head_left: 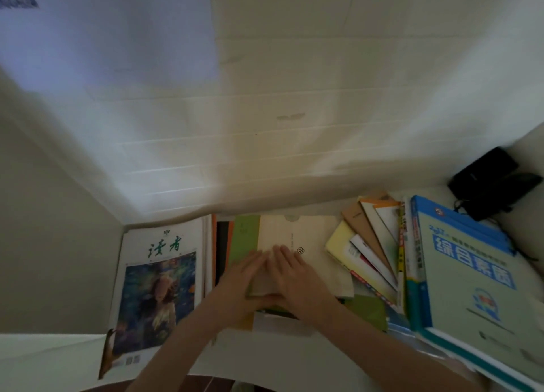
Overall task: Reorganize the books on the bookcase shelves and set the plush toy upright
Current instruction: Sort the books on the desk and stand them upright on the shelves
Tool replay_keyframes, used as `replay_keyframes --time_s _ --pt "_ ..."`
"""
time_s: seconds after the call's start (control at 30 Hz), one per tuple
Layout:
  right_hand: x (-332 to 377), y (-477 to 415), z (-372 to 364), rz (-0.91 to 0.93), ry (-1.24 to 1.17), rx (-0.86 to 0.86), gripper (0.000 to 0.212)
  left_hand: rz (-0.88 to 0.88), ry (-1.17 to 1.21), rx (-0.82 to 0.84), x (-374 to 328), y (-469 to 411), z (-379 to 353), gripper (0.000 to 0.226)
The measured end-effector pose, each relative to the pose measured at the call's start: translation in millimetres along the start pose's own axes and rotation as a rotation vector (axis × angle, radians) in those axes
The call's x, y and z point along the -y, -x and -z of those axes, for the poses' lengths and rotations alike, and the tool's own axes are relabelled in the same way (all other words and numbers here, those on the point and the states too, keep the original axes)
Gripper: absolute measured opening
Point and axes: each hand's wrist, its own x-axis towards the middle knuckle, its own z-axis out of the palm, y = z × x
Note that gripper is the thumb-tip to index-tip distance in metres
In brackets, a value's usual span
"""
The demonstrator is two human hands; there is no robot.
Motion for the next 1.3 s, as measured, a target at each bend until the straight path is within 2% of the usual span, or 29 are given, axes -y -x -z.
replay_keyframes --time_s 0.03,0.1,0.13,0.2,0.23,0.3,0.4,0.47,0.57,0.63,0.73,0.83,0.9,0.97,1.07,1.17,1.2,1.23,1.3 --pt "-4.7 0.9 -1.5 0.079 0.041 -0.046 0.072 -0.024 -0.086 0.028 1.9 -1.3 -7.6 0.099" --pt "-14.7 5.6 3.7 0.218 0.078 -0.127 0.061 -0.127 -0.310 -0.060 6.8 -3.3 -16.8 0.111" --pt "-20.6 7.4 9.9 0.283 0.073 -0.148 0.050 -0.171 -0.386 -0.089 3.8 -4.1 -16.2 0.116" --pt "-33.6 8.4 21.2 0.391 0.106 -0.200 0.011 -0.175 -0.377 -0.111 3.7 -8.1 -14.2 0.118" --pt "-40.1 8.6 24.4 0.399 0.114 -0.176 0.009 -0.151 -0.343 -0.098 2.2 -9.3 -11.6 0.115" --pt "-53.0 12.0 19.0 0.387 0.075 -0.136 0.015 -0.173 -0.382 -0.091 4.7 -8.4 -11.1 0.106" --pt "-53.6 27.1 -1.9 0.202 0.026 -0.143 0.066 -0.171 -0.439 -0.052 11.1 -2.5 -13.7 0.100" --pt "-47.3 35.7 -12.7 0.145 -0.009 -0.109 0.084 -0.205 -0.503 -0.075 8.7 -0.5 -16.8 0.098" --pt "-39.4 42.9 -14.9 0.177 0.010 -0.095 0.085 -0.213 -0.564 -0.087 1.9 8.4 -25.3 0.106" --pt "-35.2 47.5 -13.9 0.202 0.035 -0.120 0.093 -0.166 -0.584 -0.093 -3.8 10.7 -33.5 0.116" --pt "-23.8 55.3 -19.3 0.164 0.046 -0.165 0.103 -0.165 -0.562 -0.205 -10.2 13.3 -46.2 0.113" --pt "-18.8 60.3 -15.5 0.178 0.027 -0.180 0.102 -0.205 -0.565 -0.214 -11.1 23.0 -42.4 0.116" --pt "-23.2 62.5 0.6 0.199 -0.045 -0.208 0.089 -0.257 -0.572 -0.223 -12.3 28.9 -31.7 0.112" --pt "-30.8 62.8 29.6 0.214 -0.169 -0.222 0.062 -0.307 -0.547 -0.263 -20.1 33.8 -16.7 0.095" --pt "-43.6 65.3 71.3 0.178 -0.193 -0.415 0.048 -0.324 -0.482 -0.332 -38.7 41.7 15.2 0.032" --pt "-55.3 81.0 101.2 0.066 -0.396 -0.665 0.037 -0.082 -0.220 -0.281 -52.0 64.4 49.0 0.025" --pt "-58.0 89.1 107.2 -0.022 -0.480 -0.750 0.034 0.001 -0.059 -0.281 -51.8 72.2 55.7 0.018" --pt "-59.6 97.7 108.0 -0.114 -0.555 -0.828 0.032 0.063 0.189 -0.308 -50.4 79.5 59.9 0.021" --pt "-53.0 109.6 96.6 -0.227 -0.636 -0.877 0.030 0.164 0.598 -0.414 -45.4 93.0 64.2 0.024"
